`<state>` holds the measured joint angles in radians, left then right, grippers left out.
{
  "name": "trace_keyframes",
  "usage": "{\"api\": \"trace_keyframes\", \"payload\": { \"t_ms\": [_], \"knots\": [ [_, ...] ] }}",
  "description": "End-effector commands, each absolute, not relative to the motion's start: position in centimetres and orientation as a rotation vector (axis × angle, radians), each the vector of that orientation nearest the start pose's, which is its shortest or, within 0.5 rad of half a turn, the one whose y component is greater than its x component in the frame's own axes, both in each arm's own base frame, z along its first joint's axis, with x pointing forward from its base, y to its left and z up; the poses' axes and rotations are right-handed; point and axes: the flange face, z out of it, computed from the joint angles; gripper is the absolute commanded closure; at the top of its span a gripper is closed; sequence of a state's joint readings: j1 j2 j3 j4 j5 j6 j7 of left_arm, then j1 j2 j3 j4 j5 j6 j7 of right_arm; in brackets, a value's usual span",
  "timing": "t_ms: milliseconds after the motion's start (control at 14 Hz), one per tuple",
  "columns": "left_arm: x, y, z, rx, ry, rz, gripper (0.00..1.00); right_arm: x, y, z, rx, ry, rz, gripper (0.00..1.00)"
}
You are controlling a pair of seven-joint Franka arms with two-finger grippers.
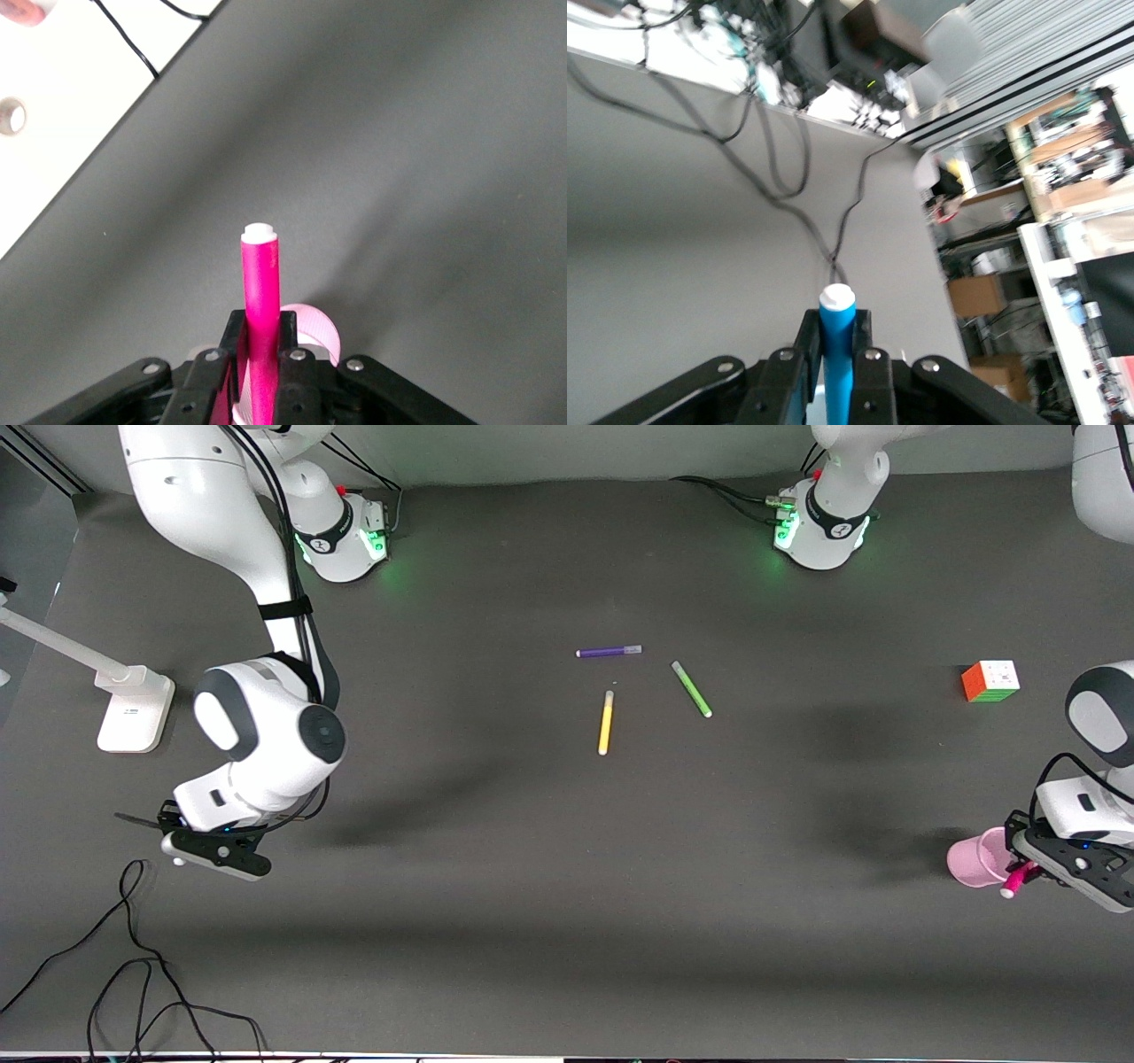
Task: Place pink and blue markers in matching cups
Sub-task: 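Carry the blue marker to the blue cup while the left gripper carries pink, then lower the blue marker into the blue cup while the left gripper lowers pink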
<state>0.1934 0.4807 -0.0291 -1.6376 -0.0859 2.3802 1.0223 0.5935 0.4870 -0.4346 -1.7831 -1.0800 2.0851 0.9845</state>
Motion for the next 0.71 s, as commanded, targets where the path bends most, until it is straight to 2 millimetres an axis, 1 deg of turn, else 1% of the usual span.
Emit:
{"api": "trace_keyframes", "payload": {
  "t_ms": [0, 143, 214, 357, 429, 500, 571, 643],
  "knots": [
    [69.5, 12.2, 34.3, -2.783, 1.204, -0.505, 1.0, 63.1, 7.6, 31.3, 1.98, -0.149, 0.653, 1.0],
    [69.8, 12.5, 33.0, -2.761, 1.204, -0.526, 1.0, 62.2, 7.0, 30.2, 1.963, -0.199, 0.699, 1.0],
    [69.7, 12.5, 32.5, -2.766, 1.208, -0.516, 1.0, 61.9, 6.7, 30.1, 1.968, -0.221, 0.706, 1.0],
    [69.3, 13.1, 32.1, -2.772, 1.201, -0.519, 1.0, 61.5, 6.4, 31.0, 1.964, -0.231, 0.714, 1.0],
    [69.0, 13.2, 31.5, -2.789, 1.209, -0.537, 1.0, 61.3, 6.3, 31.2, 1.967, -0.239, 0.712, 1.0],
    [68.7, 14.1, 31.1, -2.797, 1.215, -0.572, 1.0, 60.8, 5.9, 30.7, 1.967, -0.253, 0.71, 1.0],
    [68.5, 14.2, 30.8, -2.79, 1.251, -0.598, 1.0, 60.5, 5.6, 30.1, 1.953, -0.266, 0.737, 1.0],
    [68.5, 14.4, 30.9, -2.792, 1.259, -0.611, 1.0, 60.1, 5.1, 29.5, 1.932, -0.268, 0.776, 1.0]
  ]
}}
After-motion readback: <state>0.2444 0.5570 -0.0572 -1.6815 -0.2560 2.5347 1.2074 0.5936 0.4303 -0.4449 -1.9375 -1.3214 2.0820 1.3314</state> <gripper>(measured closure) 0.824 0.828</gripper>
